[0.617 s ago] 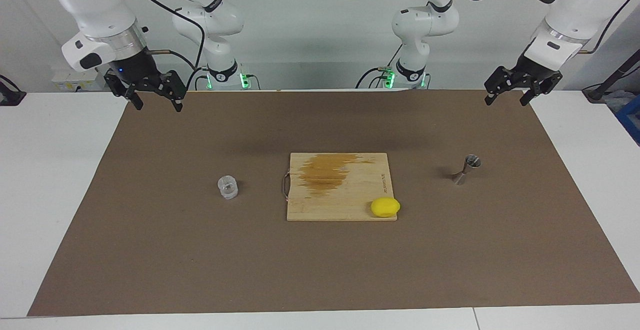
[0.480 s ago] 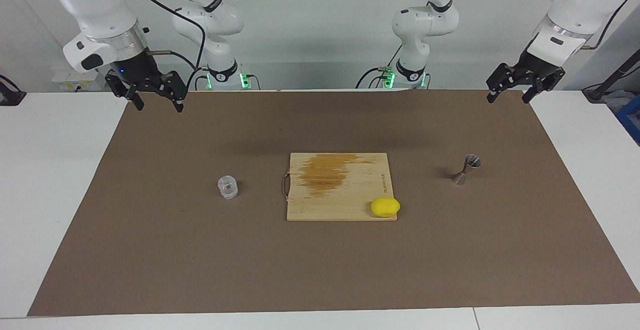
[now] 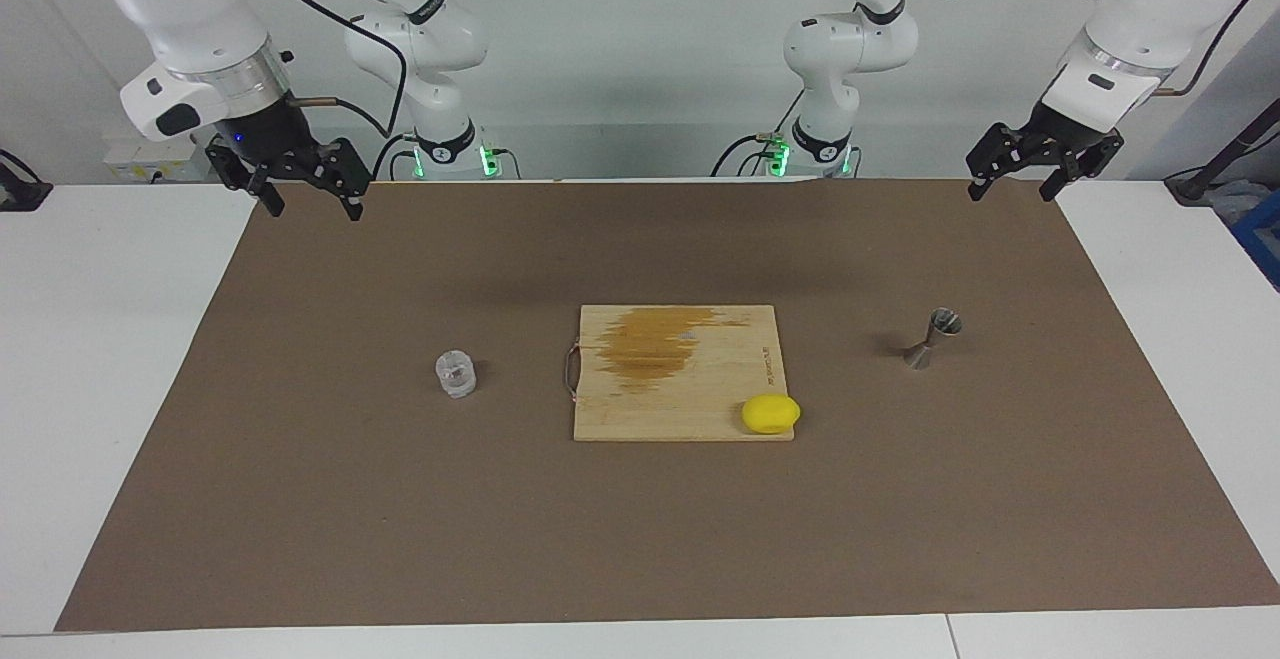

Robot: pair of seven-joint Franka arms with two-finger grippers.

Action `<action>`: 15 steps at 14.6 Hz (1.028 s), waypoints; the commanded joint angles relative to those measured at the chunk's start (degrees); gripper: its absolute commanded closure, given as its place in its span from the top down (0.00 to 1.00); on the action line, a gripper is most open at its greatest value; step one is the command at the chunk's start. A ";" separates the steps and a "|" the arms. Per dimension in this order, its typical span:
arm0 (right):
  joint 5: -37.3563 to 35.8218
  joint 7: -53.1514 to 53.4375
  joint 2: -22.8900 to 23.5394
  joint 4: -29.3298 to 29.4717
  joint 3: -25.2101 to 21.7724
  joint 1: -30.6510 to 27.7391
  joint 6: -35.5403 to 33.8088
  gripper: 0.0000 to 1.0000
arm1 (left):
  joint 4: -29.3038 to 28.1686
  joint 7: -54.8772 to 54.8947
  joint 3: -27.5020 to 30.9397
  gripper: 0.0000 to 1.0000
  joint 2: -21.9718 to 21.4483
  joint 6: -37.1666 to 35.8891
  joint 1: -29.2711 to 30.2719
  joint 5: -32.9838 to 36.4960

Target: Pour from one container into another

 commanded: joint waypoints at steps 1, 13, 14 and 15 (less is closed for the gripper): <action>0.75 0.87 -1.63 -2.12 0.22 -0.95 0.23 1.00 | 0.35 0.42 0.03 1.00 -0.73 -1.26 -0.50 0.38; 0.66 3.68 -3.21 -5.91 0.22 -0.43 4.98 0.95 | -5.16 -0.81 0.21 1.00 -3.62 -0.21 -2.35 0.38; 0.66 3.59 -3.21 -5.91 0.22 -0.60 4.98 0.95 | -6.67 -0.81 0.21 1.00 -4.24 0.84 -2.09 0.38; 0.66 3.51 -3.21 -5.91 0.22 -0.60 4.98 0.95 | -6.86 -1.07 0.38 1.00 -4.33 1.29 -1.74 0.38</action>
